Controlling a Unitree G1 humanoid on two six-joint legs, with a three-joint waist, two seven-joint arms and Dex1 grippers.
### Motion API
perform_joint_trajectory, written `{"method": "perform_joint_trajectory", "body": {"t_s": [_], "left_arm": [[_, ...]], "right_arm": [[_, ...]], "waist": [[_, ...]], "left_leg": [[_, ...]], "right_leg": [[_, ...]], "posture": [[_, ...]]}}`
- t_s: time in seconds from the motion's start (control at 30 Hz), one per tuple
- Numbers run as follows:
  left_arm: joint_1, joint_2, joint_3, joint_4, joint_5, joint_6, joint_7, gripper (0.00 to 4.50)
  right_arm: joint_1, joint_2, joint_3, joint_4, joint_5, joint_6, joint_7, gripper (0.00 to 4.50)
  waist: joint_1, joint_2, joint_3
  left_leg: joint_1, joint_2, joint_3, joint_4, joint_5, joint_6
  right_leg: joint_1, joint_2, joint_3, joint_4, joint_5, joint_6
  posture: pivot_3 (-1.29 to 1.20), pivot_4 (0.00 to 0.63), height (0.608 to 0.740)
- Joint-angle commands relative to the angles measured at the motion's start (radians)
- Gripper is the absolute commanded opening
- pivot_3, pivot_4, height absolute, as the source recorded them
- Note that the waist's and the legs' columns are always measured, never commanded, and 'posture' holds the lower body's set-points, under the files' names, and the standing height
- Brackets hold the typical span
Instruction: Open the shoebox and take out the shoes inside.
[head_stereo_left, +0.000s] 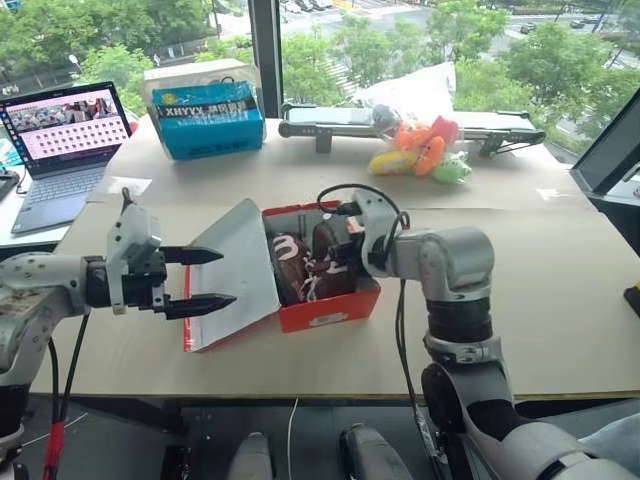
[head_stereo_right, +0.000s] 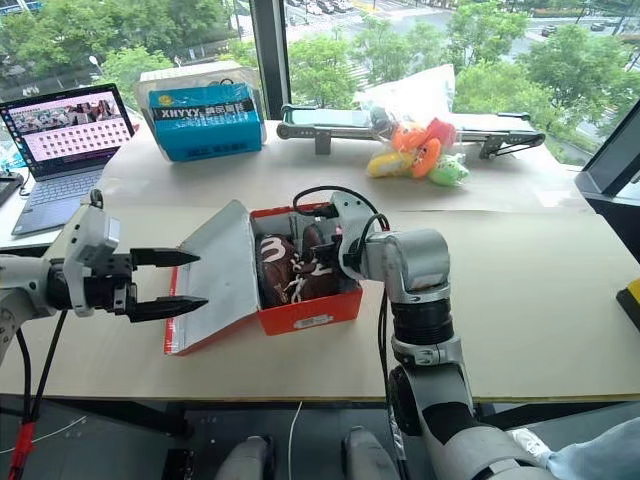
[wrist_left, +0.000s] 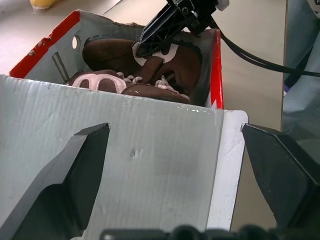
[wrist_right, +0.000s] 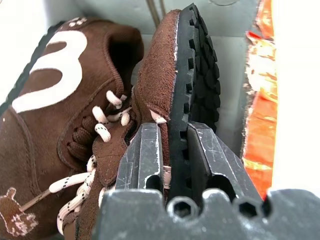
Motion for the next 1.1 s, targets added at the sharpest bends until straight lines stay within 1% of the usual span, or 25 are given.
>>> {"method": "perform_joint_trajectory", "body": {"t_s": [0.03,0.3,0.4,0.57,0.67,0.7,0.77,0.87,0.93,1.03,1.1], "left_arm": [[-0.018,0.008,0.004,-0.008,0.005,-0.016,-0.011,4.50],[-0.026,0.009,-0.006,0.010,0.011,-0.025,-0.023,4.50],[-0.029,0.007,-0.011,0.017,0.017,-0.028,-0.030,4.50],[-0.032,0.008,-0.009,0.030,0.024,-0.033,-0.045,4.50],[-0.041,0.006,-0.015,0.040,0.031,-0.036,-0.051,4.50],[-0.045,0.004,-0.018,0.042,0.034,-0.037,-0.053,4.50],[-0.052,0.001,-0.022,0.045,0.039,-0.036,-0.056,4.50],[-0.058,-0.004,-0.028,0.044,0.041,-0.034,-0.057,4.50],[-0.060,-0.006,-0.031,0.042,0.038,-0.030,-0.058,4.50],[-0.070,-0.008,-0.039,0.049,0.043,-0.032,-0.062,4.50],[-0.077,-0.010,-0.044,0.051,0.045,-0.031,-0.062,4.50]], "right_arm": [[-0.032,0.005,-0.054,-0.093,0.023,0.027,-0.023,0.35],[-0.077,-0.014,-0.109,-0.133,0.065,0.027,-0.044,0.35],[-0.132,-0.003,-0.214,-0.130,0.100,0.027,-0.046,0.35],[-0.198,-0.037,-0.354,-0.094,0.115,0.027,-0.060,0.35],[-0.214,-0.055,-0.414,-0.067,0.109,0.027,-0.068,0.35],[-0.229,-0.048,-0.474,-0.044,0.109,0.012,-0.076,0.35],[-0.239,-0.053,-0.563,0.012,0.115,-0.050,-0.091,0.35],[-0.255,-0.065,-0.705,0.126,0.166,-0.152,-0.094,0.35],[-0.253,-0.081,-0.804,0.236,0.242,-0.260,-0.061,0.35],[-0.232,-0.126,-0.858,0.421,0.299,-0.444,-0.028,0.35],[-0.216,-0.163,-0.836,0.530,0.300,-0.535,-0.015,0.35]], "waist": [[0.000,0.000,0.000],[-0.003,0.001,0.001],[-0.002,0.002,0.001],[0.000,0.002,0.002],[0.001,0.002,0.002],[0.001,0.002,0.002],[0.000,0.002,0.002],[0.000,0.003,0.002],[-0.002,0.003,0.002],[-0.003,0.004,0.003],[-0.003,0.005,0.003]], "left_leg": [[0.000,0.000,0.000,0.000,0.000,0.000],[0.000,0.000,0.000,0.000,0.000,0.000],[0.000,0.000,0.000,0.000,0.000,0.000],[0.000,0.000,0.000,0.000,0.000,0.000],[0.000,0.000,0.000,0.000,0.000,0.000],[0.000,0.000,0.000,0.000,0.000,0.000],[0.000,0.000,0.000,0.000,0.000,0.000],[0.000,0.000,0.000,0.000,0.000,0.000],[0.000,0.000,0.000,0.000,0.000,0.000],[0.000,0.000,0.000,0.000,0.000,0.000],[0.001,0.000,0.001,-0.001,0.000,0.000]], "right_leg": [[0.000,0.000,0.000,0.000,0.000,0.000],[0.000,0.000,0.000,0.000,0.000,0.000],[0.000,0.000,0.000,0.000,0.000,0.000],[0.000,0.000,0.000,-0.001,0.000,0.000],[0.001,0.000,-0.001,-0.002,0.000,0.000],[0.001,0.000,-0.001,-0.002,0.000,0.000],[0.001,0.000,0.000,-0.002,0.000,0.001],[0.002,0.000,0.000,-0.002,0.000,0.001],[0.002,0.000,0.000,-0.002,0.000,0.001],[0.002,0.000,0.000,-0.003,0.001,0.001],[0.003,0.000,0.000,-0.003,0.001,0.001]], "posture": [[0.00,0.150,0.736],[0.00,0.150,0.736],[0.00,0.150,0.736],[0.00,0.150,0.736],[0.00,0.150,0.736],[0.00,0.150,0.736],[0.00,0.150,0.736],[0.00,0.150,0.736],[0.00,0.150,0.736],[0.00,0.150,0.736],[0.00,0.150,0.736]]}}
